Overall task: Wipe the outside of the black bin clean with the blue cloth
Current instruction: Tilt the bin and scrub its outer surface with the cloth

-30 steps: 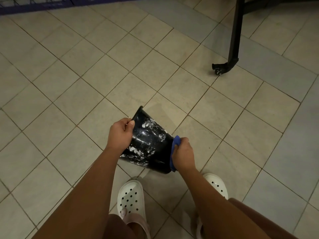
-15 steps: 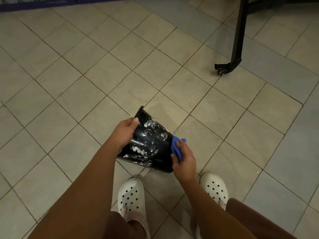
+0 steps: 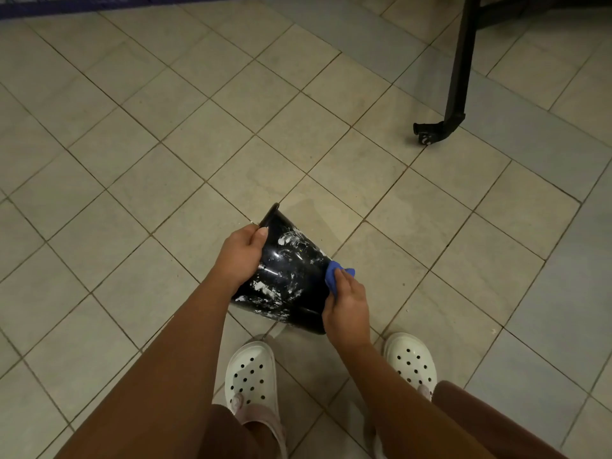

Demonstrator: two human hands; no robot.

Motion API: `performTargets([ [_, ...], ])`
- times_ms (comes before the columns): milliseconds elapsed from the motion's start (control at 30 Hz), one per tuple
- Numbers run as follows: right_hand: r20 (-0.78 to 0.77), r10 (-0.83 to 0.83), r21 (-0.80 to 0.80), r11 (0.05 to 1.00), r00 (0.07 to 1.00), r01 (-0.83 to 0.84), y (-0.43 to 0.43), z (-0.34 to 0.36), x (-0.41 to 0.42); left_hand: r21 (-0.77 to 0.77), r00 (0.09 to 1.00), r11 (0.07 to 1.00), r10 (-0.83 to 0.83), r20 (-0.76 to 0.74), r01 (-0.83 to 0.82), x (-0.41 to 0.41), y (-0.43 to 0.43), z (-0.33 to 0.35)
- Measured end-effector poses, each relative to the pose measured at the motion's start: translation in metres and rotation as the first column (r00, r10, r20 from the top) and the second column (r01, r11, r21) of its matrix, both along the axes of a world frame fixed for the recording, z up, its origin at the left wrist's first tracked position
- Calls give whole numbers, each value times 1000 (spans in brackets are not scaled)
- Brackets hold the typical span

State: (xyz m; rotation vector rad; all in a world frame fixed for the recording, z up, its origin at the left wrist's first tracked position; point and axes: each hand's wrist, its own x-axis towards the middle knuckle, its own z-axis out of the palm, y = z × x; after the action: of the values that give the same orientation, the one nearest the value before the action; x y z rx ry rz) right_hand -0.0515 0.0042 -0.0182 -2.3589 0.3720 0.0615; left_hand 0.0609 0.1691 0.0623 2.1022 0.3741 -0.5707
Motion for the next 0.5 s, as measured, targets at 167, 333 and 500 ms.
performTargets([
  [167,108,117,35,992,987,-122,13,9,9,1,1000,1000,-11,2,11,-1,2,0],
  [333,18,149,51,987,989,-149,4,11,31,-11,1000,1000,3,21,-3,-2,0,2],
  [500,-21,20,15,1000,1000,-20,4,12,21,6,1000,1000,-4,27,4,-2,1,2],
])
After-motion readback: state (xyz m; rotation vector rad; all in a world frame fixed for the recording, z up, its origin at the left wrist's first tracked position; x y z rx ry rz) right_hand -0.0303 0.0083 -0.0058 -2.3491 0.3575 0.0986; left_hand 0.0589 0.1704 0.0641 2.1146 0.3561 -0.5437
